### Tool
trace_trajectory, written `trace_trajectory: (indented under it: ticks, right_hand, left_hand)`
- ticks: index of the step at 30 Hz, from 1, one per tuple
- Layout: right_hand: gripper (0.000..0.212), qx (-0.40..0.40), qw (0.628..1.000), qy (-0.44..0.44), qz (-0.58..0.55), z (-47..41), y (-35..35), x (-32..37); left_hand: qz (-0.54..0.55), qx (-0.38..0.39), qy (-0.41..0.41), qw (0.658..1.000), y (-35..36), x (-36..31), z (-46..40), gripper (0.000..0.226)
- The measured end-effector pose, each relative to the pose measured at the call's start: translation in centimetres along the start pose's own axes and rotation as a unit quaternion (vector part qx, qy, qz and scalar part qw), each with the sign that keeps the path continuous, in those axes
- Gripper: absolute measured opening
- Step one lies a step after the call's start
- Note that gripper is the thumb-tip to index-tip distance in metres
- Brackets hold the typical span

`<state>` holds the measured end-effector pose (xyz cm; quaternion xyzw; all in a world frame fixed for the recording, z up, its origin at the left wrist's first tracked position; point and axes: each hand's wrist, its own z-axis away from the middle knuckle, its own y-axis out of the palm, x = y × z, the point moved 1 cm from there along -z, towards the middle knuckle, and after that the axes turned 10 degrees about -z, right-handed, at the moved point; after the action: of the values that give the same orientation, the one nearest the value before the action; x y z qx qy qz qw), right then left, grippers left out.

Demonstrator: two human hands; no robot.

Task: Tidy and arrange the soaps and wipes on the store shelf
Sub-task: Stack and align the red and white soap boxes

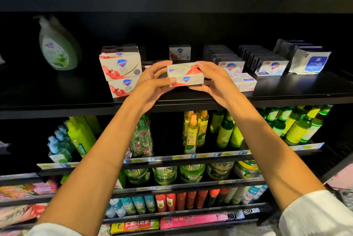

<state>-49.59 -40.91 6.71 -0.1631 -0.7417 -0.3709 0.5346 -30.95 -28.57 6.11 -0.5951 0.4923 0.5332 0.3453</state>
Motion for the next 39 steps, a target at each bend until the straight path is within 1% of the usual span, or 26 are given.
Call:
trace_trajectory:
  ticks: [3, 7, 12, 16, 20, 24, 26, 31, 33, 35, 39]
  right_hand:
    - [0.035, 0.003, 1.000, 0.003, 0.010, 0.0, -0.2, 0.0]
    - [0.043, 0.004, 1.000, -0.009, 0.018, 0.1, -0.4, 0.0]
    - [0.048, 0.012, 0.999, -0.034, 0.019, 0.1, -0.5, -0.1]
    - [0.051, 0.020, 0.999, -0.034, 0.021, 0.4, -0.3, 0.0]
    - [0.038, 0.010, 1.000, -0.007, 0.005, 0.3, 0.1, 0.1]
    - [0.046, -0.003, 1.000, 0.024, 0.005, 0.2, 0.7, 0.5]
    - [0.042, -0.002, 0.999, 0.030, 0.012, 0.2, 0.6, 0.4]
    - [0.027, 0.018, 1.000, -0.008, 0.012, 0.0, -0.2, 0.1]
    - [0.026, 0.022, 0.999, -0.025, 0.009, -0.1, -0.4, 0.0]
    - [0.029, 0.031, 0.999, -0.040, 0.018, -0.1, -0.6, -0.2]
    - [0.031, 0.037, 0.997, -0.059, 0.026, -0.1, -0.8, -0.4]
  left_hand:
    - [-0.014, 0.017, 0.009, 1.000, 0.0, 0.0, 0.1, 0.063]
    - [0.014, 0.026, -0.001, 1.000, -0.2, 0.1, -0.1, 0.069]
    - [0.001, 0.008, -0.034, 0.999, 0.4, 0.1, -0.2, 0.056]
    - [-0.019, -0.013, -0.027, 0.999, 0.4, 0.1, -0.2, 0.050]
    - [-0.029, -0.015, 0.005, 0.999, 0.1, 0.0, -0.2, 0.048]
    - [-0.034, -0.015, 0.031, 0.999, 0.0, 0.0, -0.1, 0.053]
    - [-0.040, -0.011, 0.036, 0.999, -0.1, 0.0, -0.1, 0.058]
    - [-0.059, 0.009, 0.041, 0.997, -0.2, 0.1, -0.1, 0.057]
    - [-0.046, 0.015, 0.033, 0.998, -0.2, 0.1, -0.1, 0.056]
    - [-0.009, 0.019, 0.017, 1.000, -0.2, 0.0, -0.1, 0.052]
    - [0.038, -0.006, -0.019, 0.999, 0.1, -0.1, -0.3, 0.051]
